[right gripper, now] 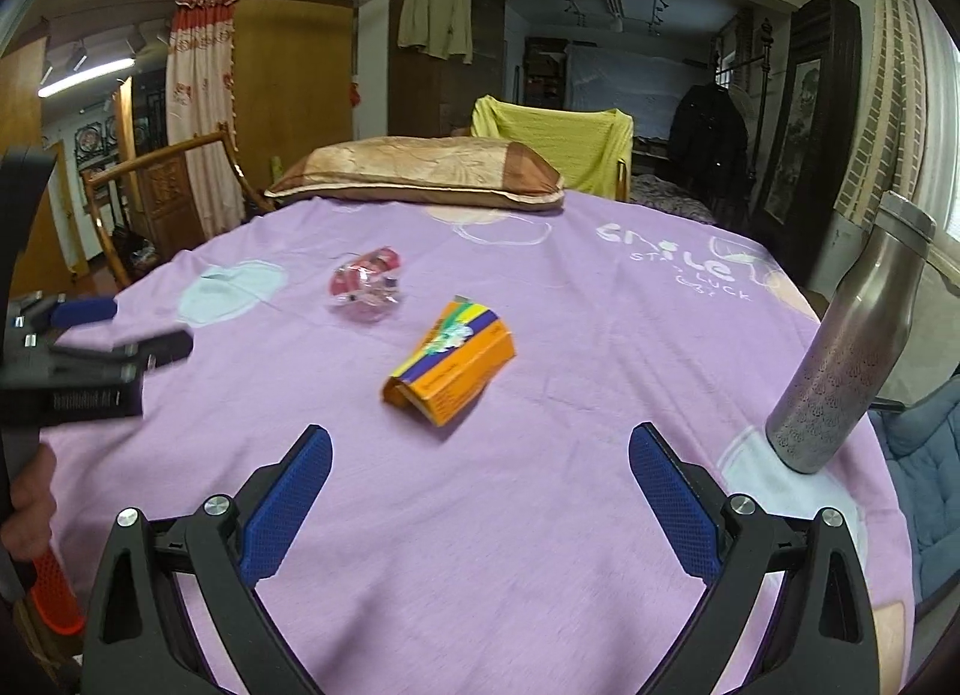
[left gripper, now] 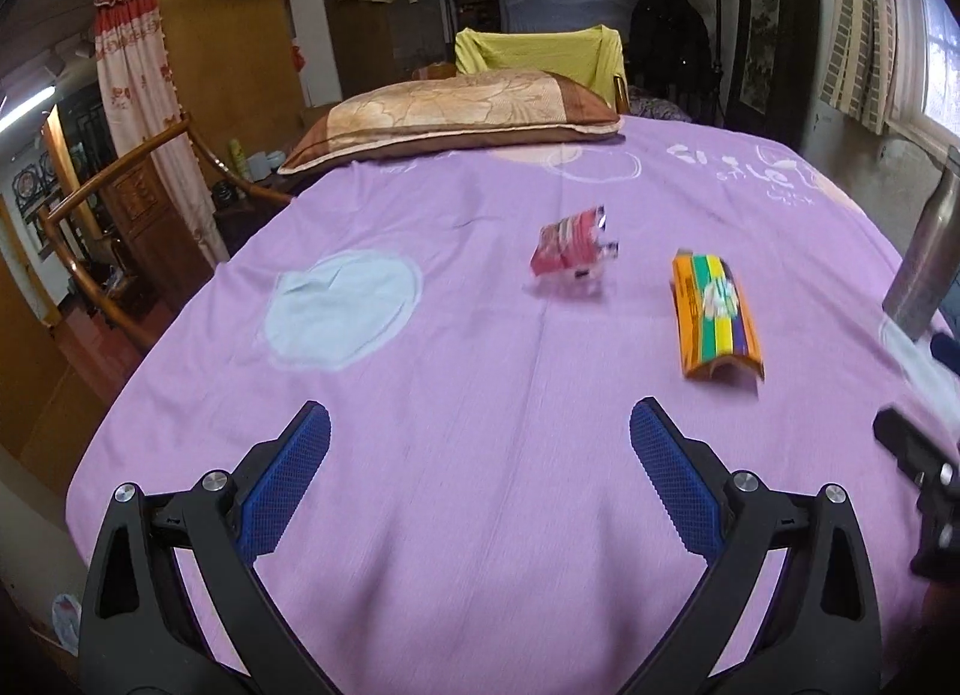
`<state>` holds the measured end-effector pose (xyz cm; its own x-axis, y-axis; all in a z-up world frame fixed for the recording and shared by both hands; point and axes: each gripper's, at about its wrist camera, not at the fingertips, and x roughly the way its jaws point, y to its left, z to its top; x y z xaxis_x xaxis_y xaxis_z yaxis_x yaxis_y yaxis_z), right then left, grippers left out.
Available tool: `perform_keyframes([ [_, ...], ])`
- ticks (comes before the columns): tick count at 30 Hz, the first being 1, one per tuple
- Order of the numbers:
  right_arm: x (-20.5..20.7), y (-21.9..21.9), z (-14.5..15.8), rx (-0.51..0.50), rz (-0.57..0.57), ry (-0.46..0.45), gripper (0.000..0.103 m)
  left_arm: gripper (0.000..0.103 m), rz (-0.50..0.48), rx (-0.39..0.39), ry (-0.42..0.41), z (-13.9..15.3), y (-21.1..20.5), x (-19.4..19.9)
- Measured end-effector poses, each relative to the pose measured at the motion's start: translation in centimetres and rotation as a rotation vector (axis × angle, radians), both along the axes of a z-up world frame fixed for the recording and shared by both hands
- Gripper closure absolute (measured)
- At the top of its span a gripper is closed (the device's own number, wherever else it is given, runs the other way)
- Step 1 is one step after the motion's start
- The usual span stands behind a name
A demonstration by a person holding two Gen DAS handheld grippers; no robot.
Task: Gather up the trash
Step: 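Move both tools back over the bed toward the packet and carton, then grasp the pink-wrapped plastic packet with the left tool while the right grasps the striped carton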
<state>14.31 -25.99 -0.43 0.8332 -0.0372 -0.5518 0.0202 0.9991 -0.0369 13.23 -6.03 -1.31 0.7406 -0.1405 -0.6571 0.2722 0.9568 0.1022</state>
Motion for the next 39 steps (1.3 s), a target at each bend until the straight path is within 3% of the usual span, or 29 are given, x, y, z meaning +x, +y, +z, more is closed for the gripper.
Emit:
perform_keyframes([
  [9,2.5,-1.9,-2.4,0.113,0.003,0.108,0.005,0.007,-0.050,-0.047,0.003,1.2,-5.6,6.8],
  [17,2.7,-1.6,-2.9,0.090,0.001,0.121,0.005,0.007,-0.018,-0.044,0.017,-0.8,-9.0,12.6],
  [25,3.5,-1.7,-3.8,0.115,0.009,0.179,0.005,0.007,0.009,-0.027,0.088,-4.3,-8.4,15.7],
  [39,4.6,-2.9,-4.7,0.182,-0.004,0.243,0.005,0.007,0.053,0.014,0.234,-7.4,-7.9,17.9],
])
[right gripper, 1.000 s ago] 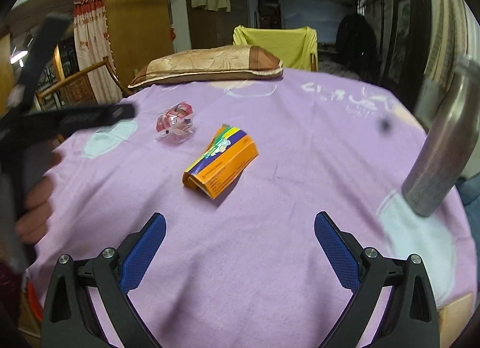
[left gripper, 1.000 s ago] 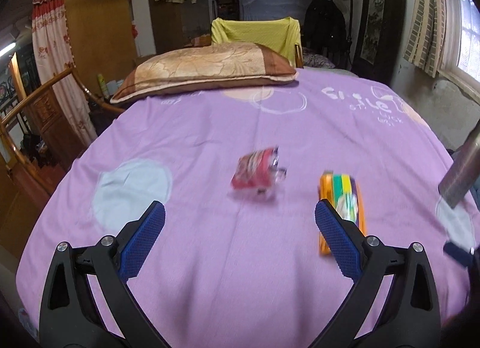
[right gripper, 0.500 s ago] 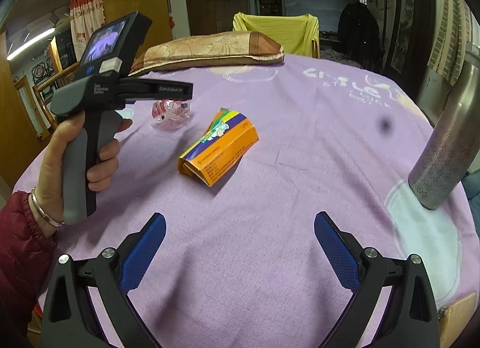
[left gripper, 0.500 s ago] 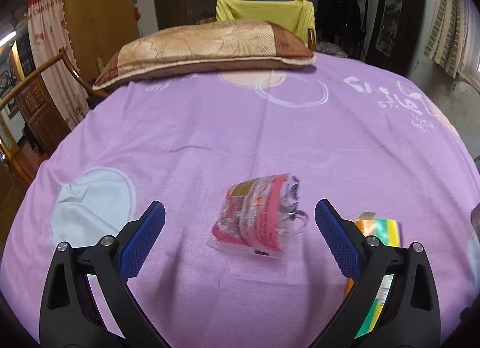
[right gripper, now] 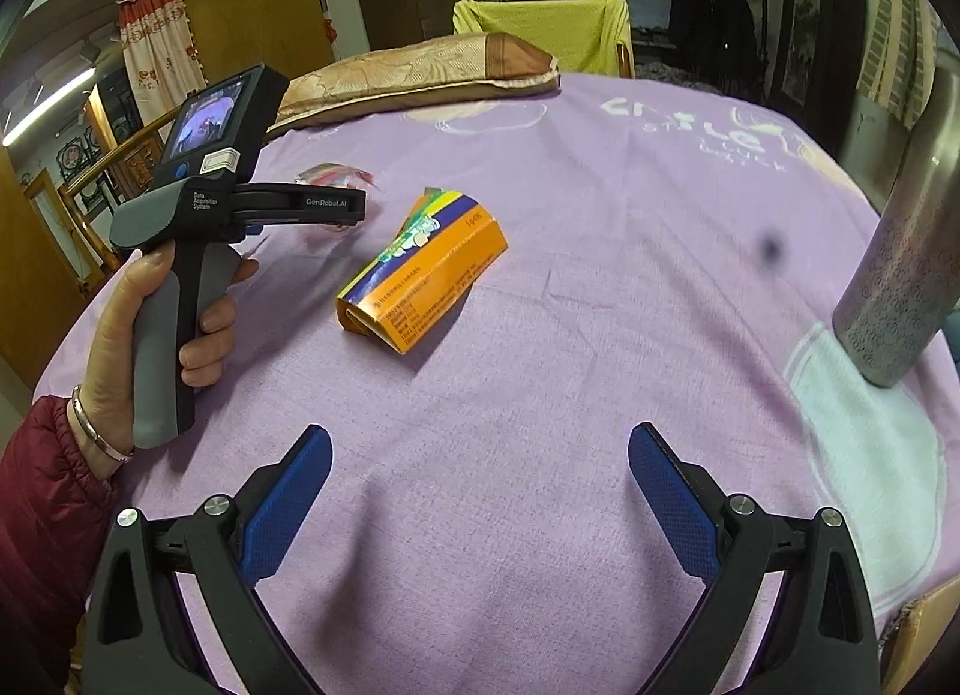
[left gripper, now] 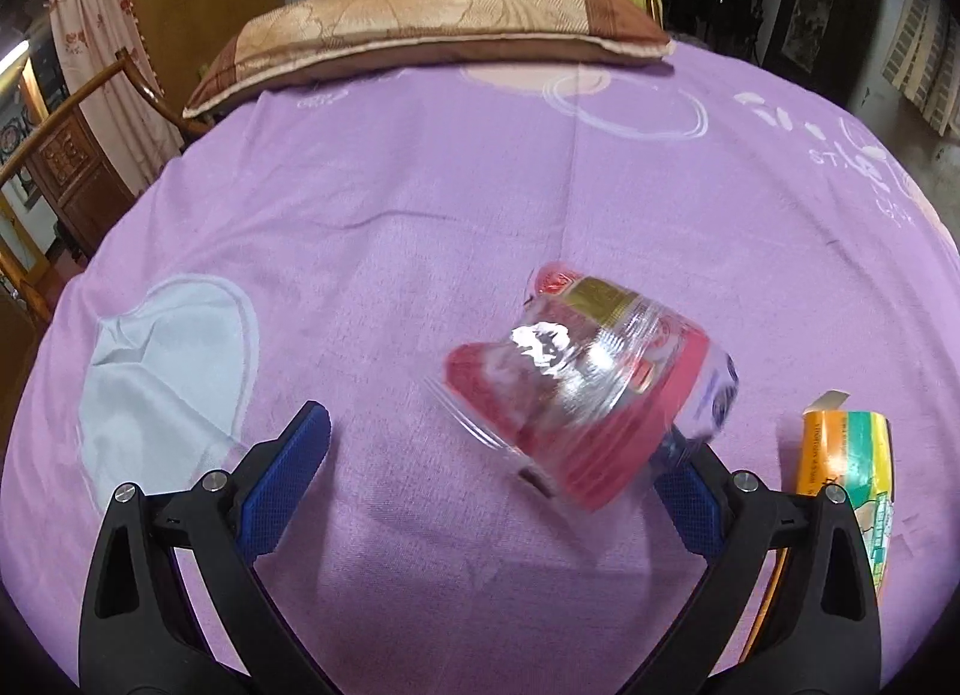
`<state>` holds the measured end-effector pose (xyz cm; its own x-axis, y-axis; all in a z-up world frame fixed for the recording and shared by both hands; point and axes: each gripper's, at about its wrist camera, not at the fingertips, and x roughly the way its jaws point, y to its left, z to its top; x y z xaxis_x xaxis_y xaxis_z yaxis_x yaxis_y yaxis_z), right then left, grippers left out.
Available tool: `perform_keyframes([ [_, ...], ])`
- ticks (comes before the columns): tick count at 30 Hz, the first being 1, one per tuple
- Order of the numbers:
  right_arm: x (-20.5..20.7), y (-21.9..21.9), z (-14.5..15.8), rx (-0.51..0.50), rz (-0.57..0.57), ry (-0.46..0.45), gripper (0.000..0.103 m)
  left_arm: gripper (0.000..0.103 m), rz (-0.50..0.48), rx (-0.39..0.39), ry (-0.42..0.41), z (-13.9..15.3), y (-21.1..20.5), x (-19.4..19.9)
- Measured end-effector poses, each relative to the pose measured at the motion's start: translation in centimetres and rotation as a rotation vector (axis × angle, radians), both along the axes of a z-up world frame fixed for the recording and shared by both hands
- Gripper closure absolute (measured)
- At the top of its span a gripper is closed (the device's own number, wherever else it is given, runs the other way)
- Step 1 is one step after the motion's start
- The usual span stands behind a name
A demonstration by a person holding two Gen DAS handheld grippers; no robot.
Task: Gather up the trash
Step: 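Grasp the pink-wrapped plastic packet with the left tool while the right grasps the striped carton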
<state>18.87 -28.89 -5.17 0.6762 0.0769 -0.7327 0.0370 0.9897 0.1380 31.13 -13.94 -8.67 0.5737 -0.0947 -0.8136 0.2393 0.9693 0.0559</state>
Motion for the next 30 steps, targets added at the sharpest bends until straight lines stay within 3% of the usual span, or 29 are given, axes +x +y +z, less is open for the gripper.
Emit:
perform_keyframes([
  [3,0.2,-0.2,-0.2,0.018,0.001,0.010,0.005,0.007,0.019,-0.047,0.044,-0.3,0.9,0.5],
  [9,0.3,-0.6,-0.4,0.050,0.001,0.017,0.005,0.006,-0.058,-0.184,-0.042,2.4,1.6,-1.1],
  [12,0.4,-0.8,-0.6,0.061,-0.004,0.026,0.005,0.007,-0.031,-0.160,-0.082,2.9,1.9,-1.1],
  [16,0.4,-1.0,-0.5,0.067,-0.014,0.018,0.005,0.007,0.092,-0.151,-0.051,2.7,4.3,0.9],
  [18,0.2,-0.9,-0.3,0.061,-0.014,0.005,0.005,0.007,0.172,-0.201,-0.055,3.2,6.6,1.5],
  [20,0.1,-0.9,-0.1,0.056,-0.010,-0.006,0.005,0.007,0.181,-0.282,-0.054,3.8,8.0,1.4],
  [22,0.0,-0.8,0.0,0.049,-0.007,-0.012,0.005,0.007,0.116,-0.407,-0.043,4.3,8.3,1.0],
  [24,0.0,-0.8,0.0,0.045,-0.003,-0.014,0.005,0.007,0.042,-0.459,-0.041,4.7,7.5,0.8],
  [30,-0.3,-0.5,0.2,0.039,0.005,-0.025,0.005,0.007,-0.047,-0.262,-0.044,3.4,2.6,1.1],
])
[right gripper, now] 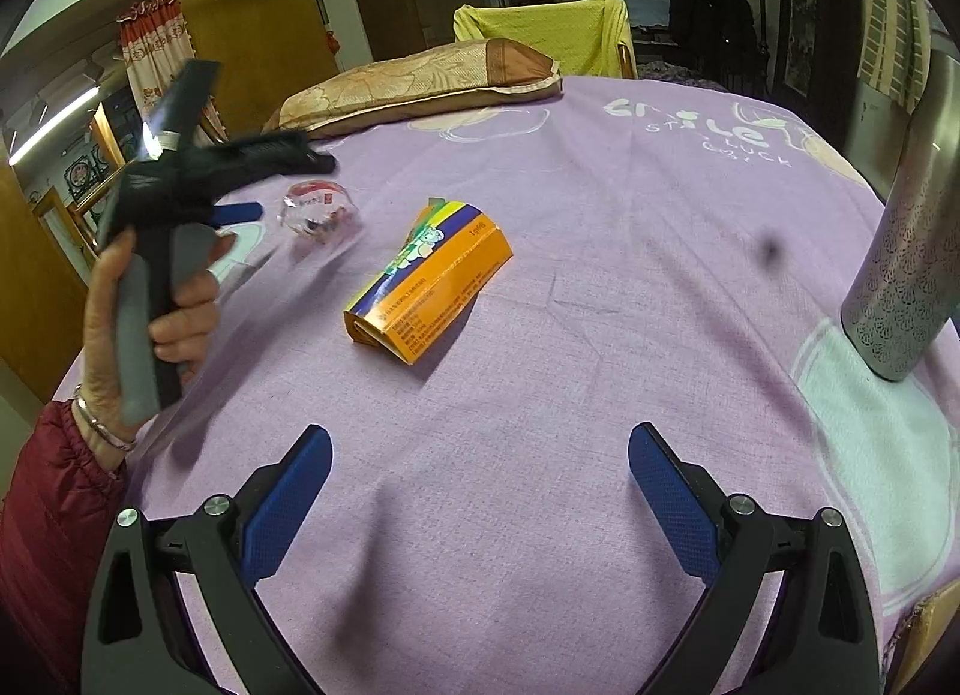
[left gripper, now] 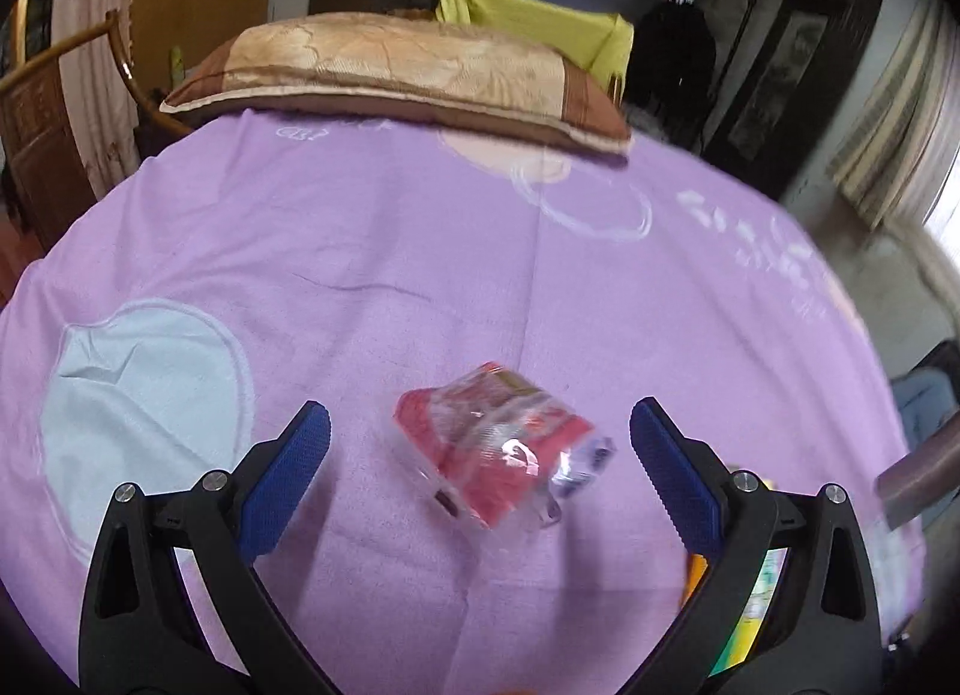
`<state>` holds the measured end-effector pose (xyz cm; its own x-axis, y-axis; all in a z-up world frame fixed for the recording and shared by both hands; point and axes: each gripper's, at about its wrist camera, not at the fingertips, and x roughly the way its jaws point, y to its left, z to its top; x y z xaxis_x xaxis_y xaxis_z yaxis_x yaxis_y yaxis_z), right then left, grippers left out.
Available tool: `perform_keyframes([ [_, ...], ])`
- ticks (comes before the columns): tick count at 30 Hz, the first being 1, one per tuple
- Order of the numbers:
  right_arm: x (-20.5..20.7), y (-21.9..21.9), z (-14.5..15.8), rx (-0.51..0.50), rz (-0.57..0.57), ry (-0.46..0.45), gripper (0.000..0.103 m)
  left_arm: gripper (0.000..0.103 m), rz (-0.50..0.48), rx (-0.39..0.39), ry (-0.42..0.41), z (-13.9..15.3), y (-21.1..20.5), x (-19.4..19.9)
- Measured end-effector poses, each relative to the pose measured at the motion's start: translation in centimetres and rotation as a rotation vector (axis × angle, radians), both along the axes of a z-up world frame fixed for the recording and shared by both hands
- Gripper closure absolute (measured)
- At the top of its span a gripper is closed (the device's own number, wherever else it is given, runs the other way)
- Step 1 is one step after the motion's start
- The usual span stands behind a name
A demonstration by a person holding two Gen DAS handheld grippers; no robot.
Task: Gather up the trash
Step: 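Grasp the pink-wrapped plastic packet with the left tool while the right grasps the striped carton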
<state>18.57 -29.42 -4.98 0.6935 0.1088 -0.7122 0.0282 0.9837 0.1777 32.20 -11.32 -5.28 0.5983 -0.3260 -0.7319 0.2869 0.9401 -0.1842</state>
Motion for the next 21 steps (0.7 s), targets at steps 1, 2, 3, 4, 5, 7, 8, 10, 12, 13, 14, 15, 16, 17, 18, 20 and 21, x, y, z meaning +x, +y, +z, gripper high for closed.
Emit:
perform_keyframes([
  [1,0.0,0.1,0.0,-0.003,0.002,0.000,0.005,0.007,0.004,0.019,0.013,-0.5,-0.3,0.4],
  [2,0.0,0.1,0.0,-0.005,0.004,0.000,0.005,0.007,0.013,0.034,0.026,-1.1,-0.4,0.8],
  [3,0.0,0.2,0.0,-0.005,0.005,0.001,0.005,0.006,0.025,0.050,0.042,-1.6,-0.3,1.1],
  [4,0.0,0.2,0.0,-0.005,0.004,0.002,0.005,0.006,0.042,0.060,0.067,-2.2,-0.1,1.6],
  [5,0.1,0.1,0.0,-0.002,0.002,0.004,0.005,0.007,0.057,0.056,0.086,-2.6,0.2,1.8],
  [7,0.0,0.0,0.0,0.002,-0.004,0.004,0.005,0.006,0.077,0.034,0.102,-2.9,1.1,1.7],
  [8,0.1,0.0,0.0,0.005,-0.007,0.004,0.005,0.006,0.081,0.032,0.100,-2.9,1.3,1.5],
  [10,0.1,-0.2,-0.1,0.014,-0.011,0.005,0.005,0.007,0.086,0.039,0.085,-2.7,1.6,1.1],
  [12,0.4,-0.2,-0.2,0.028,-0.010,0.009,0.005,0.007,0.083,0.049,0.077,-2.6,1.4,0.9],
  [13,0.6,-0.2,-0.2,0.034,-0.011,0.012,0.005,0.006,0.076,0.051,0.083,-2.8,1.4,0.9],
  [14,0.8,-0.2,-0.3,0.042,-0.017,0.011,0.005,0.006,0.069,0.054,0.093,-3.0,1.3,0.9],
  [15,1.0,-0.1,-0.2,0.054,-0.028,0.007,0.005,0.006,0.064,0.058,0.101,-3.2,1.2,1.1],
  [16,1.4,0.0,-0.2,0.061,-0.034,0.005,0.005,0.006,0.058,0.065,0.114,-3.4,1.1,1.1],
  [17,1.9,0.3,-0.1,0.059,-0.040,0.008,0.005,0.006,0.058,0.077,0.109,-3.4,0.9,1.1],
  [18,2.4,0.8,0.0,0.047,-0.041,0.014,0.005,0.007,0.059,0.089,0.100,-3.4,0.8,1.0],
  [20,4.1,2.1,0.6,0.014,-0.034,0.016,0.005,0.007,0.058,0.094,0.086,-3.1,0.8,0.8],
  [21,4.9,2.7,0.9,0.001,-0.032,0.015,0.005,0.007,0.055,0.089,0.080,-2.9,0.9,0.7],
])
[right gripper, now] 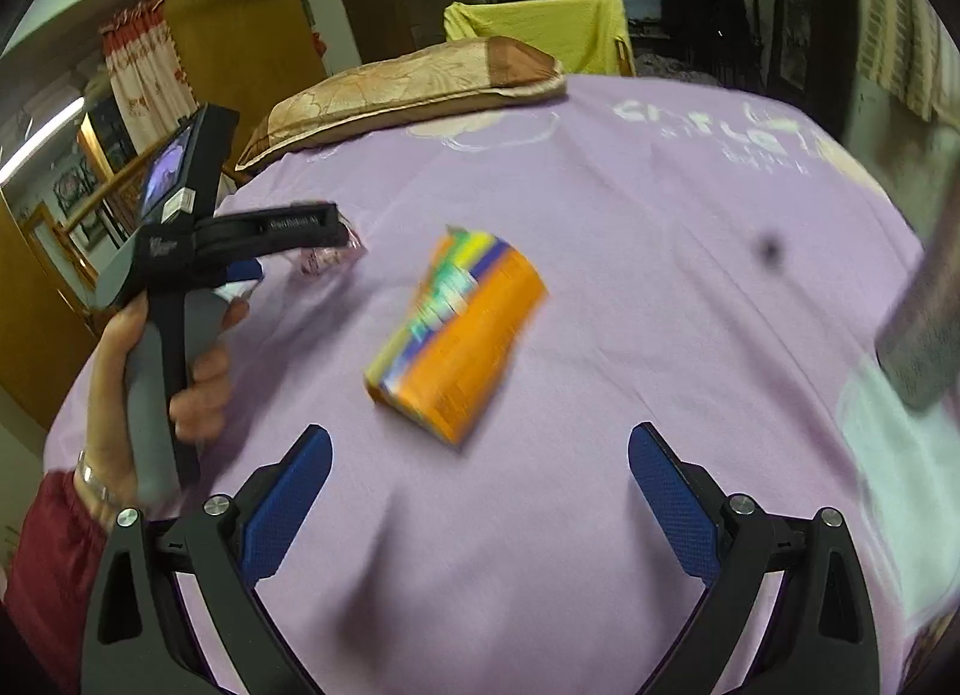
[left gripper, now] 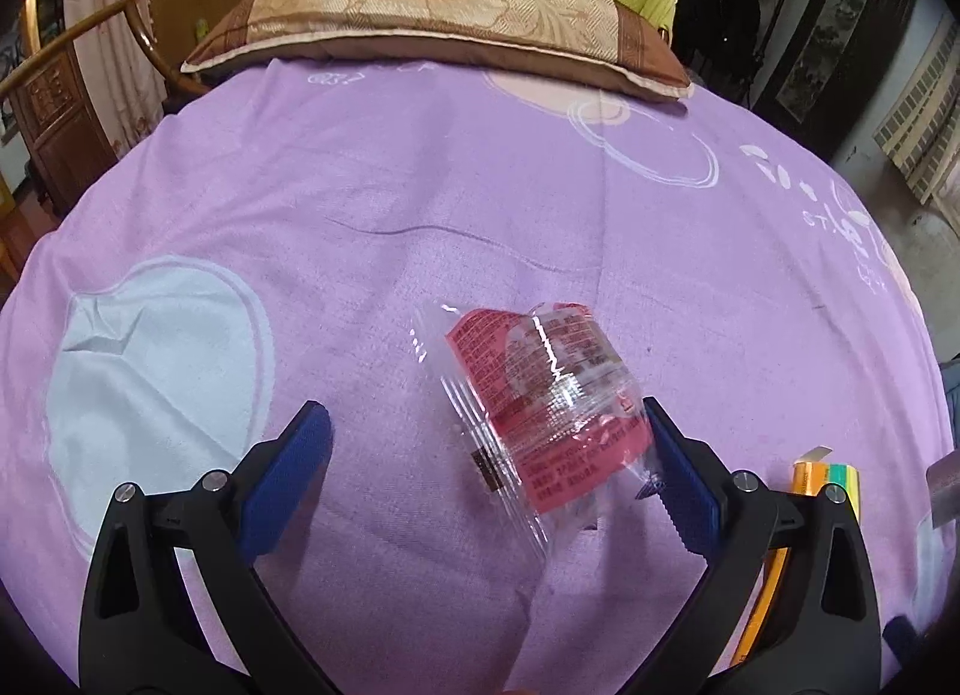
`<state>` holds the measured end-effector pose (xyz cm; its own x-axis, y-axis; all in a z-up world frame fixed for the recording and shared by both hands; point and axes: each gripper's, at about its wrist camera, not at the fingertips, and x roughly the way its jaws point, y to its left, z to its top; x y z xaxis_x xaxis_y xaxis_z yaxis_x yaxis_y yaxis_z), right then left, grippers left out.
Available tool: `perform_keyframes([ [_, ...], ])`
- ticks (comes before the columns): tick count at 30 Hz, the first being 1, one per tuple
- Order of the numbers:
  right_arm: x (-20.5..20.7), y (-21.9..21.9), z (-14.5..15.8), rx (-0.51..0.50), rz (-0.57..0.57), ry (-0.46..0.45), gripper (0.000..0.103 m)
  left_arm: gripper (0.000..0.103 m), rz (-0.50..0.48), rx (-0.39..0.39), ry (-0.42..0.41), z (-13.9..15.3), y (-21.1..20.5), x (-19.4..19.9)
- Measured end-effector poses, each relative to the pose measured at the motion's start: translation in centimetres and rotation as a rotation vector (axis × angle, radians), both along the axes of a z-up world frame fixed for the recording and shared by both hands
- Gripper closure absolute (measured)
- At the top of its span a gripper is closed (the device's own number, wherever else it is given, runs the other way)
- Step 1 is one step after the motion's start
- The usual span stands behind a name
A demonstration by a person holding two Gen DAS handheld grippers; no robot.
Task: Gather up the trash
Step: 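Grasp the pink-wrapped plastic packet with the left tool while the right grasps the striped carton, then lift the packet and carton and carry both over the wastebasket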
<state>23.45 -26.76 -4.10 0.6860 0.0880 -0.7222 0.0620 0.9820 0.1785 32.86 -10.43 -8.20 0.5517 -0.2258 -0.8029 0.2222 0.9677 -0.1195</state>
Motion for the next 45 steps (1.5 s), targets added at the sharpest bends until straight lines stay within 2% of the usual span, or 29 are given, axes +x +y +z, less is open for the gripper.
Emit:
perform_keyframes([
  [6,5.1,2.6,-0.6,-0.031,0.008,0.028,0.005,0.007,0.002,-0.041,-0.045,1.3,0.6,-0.4],
  [11,6.3,1.9,-2.1,-0.076,-0.013,0.049,0.005,0.007,-0.015,-0.090,-0.041,1.8,0.7,-0.2],
  [13,6.4,1.0,-2.3,-0.118,-0.036,0.046,0.012,0.007,-0.022,-0.081,-0.035,1.6,0.4,-0.2],
  [15,6.5,-0.7,-2.1,-0.113,-0.078,0.049,0.018,0.007,-0.027,-0.061,-0.029,1.3,0.1,-0.1],
  [18,6.6,-2.9,-2.0,-0.065,-0.146,0.043,0.017,0.007,-0.039,-0.057,-0.019,1.0,-0.1,0.0],
  [20,6.7,-3.6,-2.1,-0.030,-0.142,0.045,0.017,0.007,-0.053,-0.057,-0.013,0.8,-0.4,0.0],
  [23,7.1,-2.9,-2.5,-0.053,-0.111,0.051,0.017,0.008,-0.056,-0.013,-0.033,0.5,-1.0,-0.2],
  [24,7.3,-2.5,-2.7,-0.065,-0.093,0.060,0.027,0.013,-0.058,-0.002,-0.049,0.6,-1.2,-0.3],
  [25,7.2,-2.2,-2.9,-0.062,-0.074,0.065,0.045,0.033,-0.077,0.008,-0.074,0.9,-1.5,-0.7],
  [26,7.2,-2.0,-2.8,-0.064,-0.060,0.059,0.049,0.052,-0.110,0.005,-0.085,1.1,-1.8,-1.0],
  [29,6.5,-1.6,-1.7,-0.076,-0.054,0.020,0.054,0.065,-0.141,0.030,-0.125,1.4,-2.4,-2.4],
  [33,4.6,-1.2,0.7,-0.102,-0.060,-0.061,0.056,0.067,-0.126,0.071,-0.232,3.0,-2.0,-5.3],
  [35,3.5,-1.0,1.9,-0.108,-0.055,-0.102,0.064,0.067,-0.103,0.075,-0.299,4.3,-1.1,-7.5],
  [36,2.8,-0.9,2.5,-0.107,-0.042,-0.122,0.086,0.067,-0.088,0.072,-0.339,5.0,-0.4,-9.0],
  [39,1.2,-0.3,3.4,-0.086,-0.011,-0.149,0.089,0.067,-0.055,0.066,-0.392,6.1,1.2,-11.6],
  [45,-0.1,0.1,3.1,-0.081,0.020,-0.140,0.090,0.067,0.015,0.076,-0.458,7.3,3.9,-16.4],
])
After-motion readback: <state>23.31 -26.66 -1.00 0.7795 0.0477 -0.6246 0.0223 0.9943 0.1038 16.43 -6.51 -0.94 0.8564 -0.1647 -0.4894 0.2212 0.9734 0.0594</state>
